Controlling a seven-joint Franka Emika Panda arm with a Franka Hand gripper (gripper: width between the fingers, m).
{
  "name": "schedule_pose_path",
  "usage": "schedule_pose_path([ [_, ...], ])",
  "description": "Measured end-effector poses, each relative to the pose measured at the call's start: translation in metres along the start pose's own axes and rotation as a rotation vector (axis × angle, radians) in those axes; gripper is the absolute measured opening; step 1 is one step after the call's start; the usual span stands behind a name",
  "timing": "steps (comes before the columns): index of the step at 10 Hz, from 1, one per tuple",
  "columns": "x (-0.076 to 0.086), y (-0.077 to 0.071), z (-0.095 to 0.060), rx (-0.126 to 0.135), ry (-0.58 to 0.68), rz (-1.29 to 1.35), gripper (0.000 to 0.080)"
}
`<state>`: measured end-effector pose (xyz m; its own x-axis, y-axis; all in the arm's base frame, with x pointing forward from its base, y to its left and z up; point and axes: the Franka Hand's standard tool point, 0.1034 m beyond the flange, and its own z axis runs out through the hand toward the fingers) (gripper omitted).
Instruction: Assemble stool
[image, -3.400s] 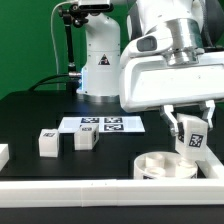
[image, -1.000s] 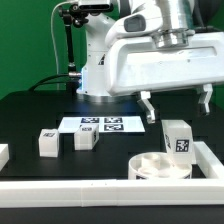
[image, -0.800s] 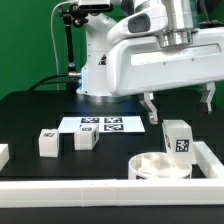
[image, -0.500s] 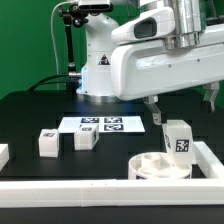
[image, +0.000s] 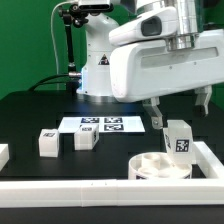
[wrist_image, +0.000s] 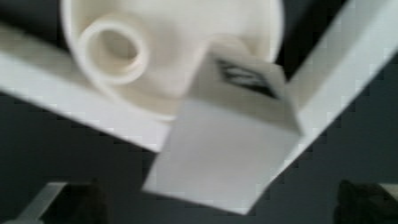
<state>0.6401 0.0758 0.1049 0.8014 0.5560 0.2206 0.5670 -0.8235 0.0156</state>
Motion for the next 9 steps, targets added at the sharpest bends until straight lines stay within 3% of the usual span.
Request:
schedule_pose_path([
  [1, 0.0012, -0.0021, 0.0007, -0.011, -0.012, -0.108, 0.0649],
  [6, -0.0016, -0.0002, 0.0025, -0.018, -0.03, -0.42, 0.0649],
  [9, -0.0027, -0.0002, 0.007, -0.028, -0.056, -0.758, 0.0649],
])
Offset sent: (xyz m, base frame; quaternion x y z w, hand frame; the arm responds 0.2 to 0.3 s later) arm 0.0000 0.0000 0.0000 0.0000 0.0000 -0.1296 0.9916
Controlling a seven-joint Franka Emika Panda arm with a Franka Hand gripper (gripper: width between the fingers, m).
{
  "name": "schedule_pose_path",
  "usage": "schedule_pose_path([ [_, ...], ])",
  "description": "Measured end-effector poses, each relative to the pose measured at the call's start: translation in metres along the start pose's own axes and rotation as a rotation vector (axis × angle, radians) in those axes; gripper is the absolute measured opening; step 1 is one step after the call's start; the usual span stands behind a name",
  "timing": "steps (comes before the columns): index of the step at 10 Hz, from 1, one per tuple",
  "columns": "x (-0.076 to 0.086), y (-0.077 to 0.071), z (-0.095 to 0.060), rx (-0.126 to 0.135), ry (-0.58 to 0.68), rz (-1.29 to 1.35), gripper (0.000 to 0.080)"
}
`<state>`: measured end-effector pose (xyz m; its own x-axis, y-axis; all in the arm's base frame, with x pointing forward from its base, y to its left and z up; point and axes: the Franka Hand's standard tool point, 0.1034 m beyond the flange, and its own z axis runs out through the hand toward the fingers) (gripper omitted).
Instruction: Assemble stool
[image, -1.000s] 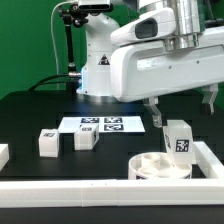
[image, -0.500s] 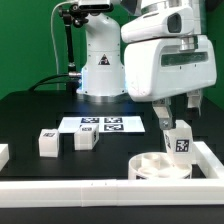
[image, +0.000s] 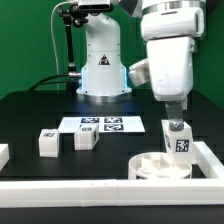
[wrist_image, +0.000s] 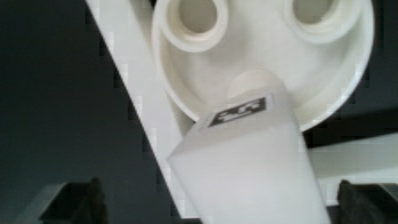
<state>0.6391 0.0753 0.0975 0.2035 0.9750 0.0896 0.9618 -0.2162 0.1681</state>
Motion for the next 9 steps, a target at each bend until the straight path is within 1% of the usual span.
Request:
schedule_pose_path([
  [2, 0.0031, -0.0019, 0.0015, -0.006, -0.023, -0.201, 0.0649],
  [3, 0.0043, -0.0037, 0.0033, -0.004, -0.029, -0.267, 0.0649],
  [6, 0.0036, -0.0064, 0.0076, 0.003, -0.033, -0.282, 0.0649],
  [8, 0.003, -0.0063, 0.0076, 0.003, -0.033, -0.281, 0.0385],
  [9, 0.003, -0.0059, 0.0069, 0.002, -0.034, -0.281, 0.0385],
])
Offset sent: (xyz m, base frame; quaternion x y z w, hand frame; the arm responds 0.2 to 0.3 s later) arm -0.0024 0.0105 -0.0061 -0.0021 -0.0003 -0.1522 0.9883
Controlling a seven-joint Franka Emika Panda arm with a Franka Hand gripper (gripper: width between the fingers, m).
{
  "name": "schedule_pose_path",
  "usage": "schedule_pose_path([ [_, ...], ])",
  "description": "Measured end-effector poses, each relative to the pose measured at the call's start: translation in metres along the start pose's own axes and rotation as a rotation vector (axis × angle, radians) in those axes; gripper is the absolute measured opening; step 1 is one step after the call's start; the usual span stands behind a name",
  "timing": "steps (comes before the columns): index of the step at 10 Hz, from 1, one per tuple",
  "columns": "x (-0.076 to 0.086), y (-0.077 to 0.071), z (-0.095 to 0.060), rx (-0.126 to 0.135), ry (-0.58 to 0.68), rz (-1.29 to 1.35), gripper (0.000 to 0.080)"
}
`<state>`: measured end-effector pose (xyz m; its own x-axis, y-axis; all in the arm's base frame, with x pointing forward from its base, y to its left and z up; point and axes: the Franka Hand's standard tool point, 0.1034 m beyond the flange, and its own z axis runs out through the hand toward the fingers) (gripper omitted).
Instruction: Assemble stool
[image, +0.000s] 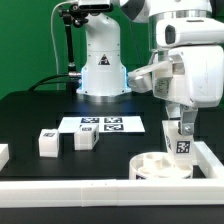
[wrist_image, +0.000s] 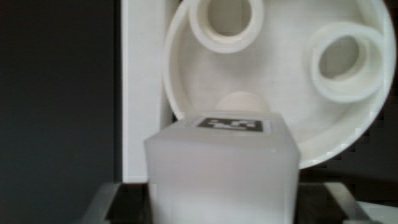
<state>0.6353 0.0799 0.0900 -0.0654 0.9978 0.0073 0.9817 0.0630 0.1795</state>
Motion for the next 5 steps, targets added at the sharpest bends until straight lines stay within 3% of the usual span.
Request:
schedule_pose_path([
  [2, 0.0001, -0.0008, 0.0003, 0.006, 0.0, 0.025, 0.0354],
  [3, 0.001, -0.0016, 0.0009, 0.026, -0.006, 0.11, 0.035],
  [5, 0.0053, -0.0002, 0.0014, 0.04, -0.012, 0.271, 0.035],
])
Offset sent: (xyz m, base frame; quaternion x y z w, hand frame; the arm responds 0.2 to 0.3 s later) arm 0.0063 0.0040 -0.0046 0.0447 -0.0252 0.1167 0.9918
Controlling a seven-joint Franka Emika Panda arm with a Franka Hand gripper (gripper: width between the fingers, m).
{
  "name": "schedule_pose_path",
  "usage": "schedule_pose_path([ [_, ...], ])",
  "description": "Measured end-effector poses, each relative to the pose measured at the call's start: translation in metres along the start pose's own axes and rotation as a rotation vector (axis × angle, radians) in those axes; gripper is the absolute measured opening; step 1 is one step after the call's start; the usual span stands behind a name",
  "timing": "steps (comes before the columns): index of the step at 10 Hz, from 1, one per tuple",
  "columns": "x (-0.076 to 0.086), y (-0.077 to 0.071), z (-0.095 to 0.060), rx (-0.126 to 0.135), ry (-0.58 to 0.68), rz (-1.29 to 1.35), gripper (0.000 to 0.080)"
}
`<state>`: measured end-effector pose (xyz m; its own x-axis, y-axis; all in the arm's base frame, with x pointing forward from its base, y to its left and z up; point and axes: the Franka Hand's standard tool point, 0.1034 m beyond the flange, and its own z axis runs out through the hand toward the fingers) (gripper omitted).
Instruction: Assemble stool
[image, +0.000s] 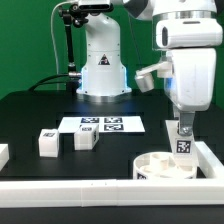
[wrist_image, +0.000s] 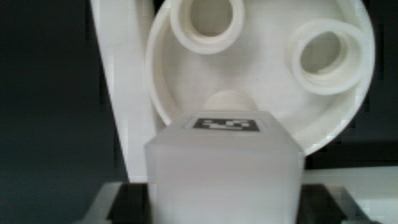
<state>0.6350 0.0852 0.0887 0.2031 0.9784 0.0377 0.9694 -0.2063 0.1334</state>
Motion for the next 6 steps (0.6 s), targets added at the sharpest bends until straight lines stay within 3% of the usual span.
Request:
schedule_pose_path([
  [6, 0.0084, -0.0018, 0.0005, 0.002, 0.019, 0.504, 0.035],
])
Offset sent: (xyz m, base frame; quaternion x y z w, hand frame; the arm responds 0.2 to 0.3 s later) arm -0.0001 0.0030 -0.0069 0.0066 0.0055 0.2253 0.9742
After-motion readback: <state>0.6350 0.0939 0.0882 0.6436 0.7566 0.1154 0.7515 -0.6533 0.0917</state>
